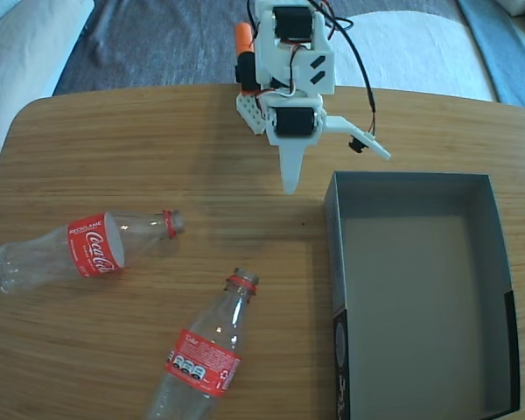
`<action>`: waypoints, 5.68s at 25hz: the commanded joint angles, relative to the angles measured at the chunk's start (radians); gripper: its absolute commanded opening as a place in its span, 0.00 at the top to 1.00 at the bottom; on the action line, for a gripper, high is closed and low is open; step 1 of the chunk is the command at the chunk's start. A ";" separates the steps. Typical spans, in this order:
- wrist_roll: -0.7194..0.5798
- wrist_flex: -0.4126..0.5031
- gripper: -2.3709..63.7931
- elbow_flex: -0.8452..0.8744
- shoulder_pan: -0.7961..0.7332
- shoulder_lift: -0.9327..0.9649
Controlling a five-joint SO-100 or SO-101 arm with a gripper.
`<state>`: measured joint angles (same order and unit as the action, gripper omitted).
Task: Grasp the bottles and put them in the box.
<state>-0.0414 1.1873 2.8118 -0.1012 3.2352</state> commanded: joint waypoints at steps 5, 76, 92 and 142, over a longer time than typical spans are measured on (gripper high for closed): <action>0.002 0.000 0.97 -0.009 -0.002 0.006; -0.124 0.077 0.85 -1.117 0.137 -1.101; -1.023 0.147 0.33 -1.378 0.310 -1.328; -1.250 0.095 0.16 -1.494 0.265 -1.852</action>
<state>-1.2885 1.2855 1.3223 0.1687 1.3698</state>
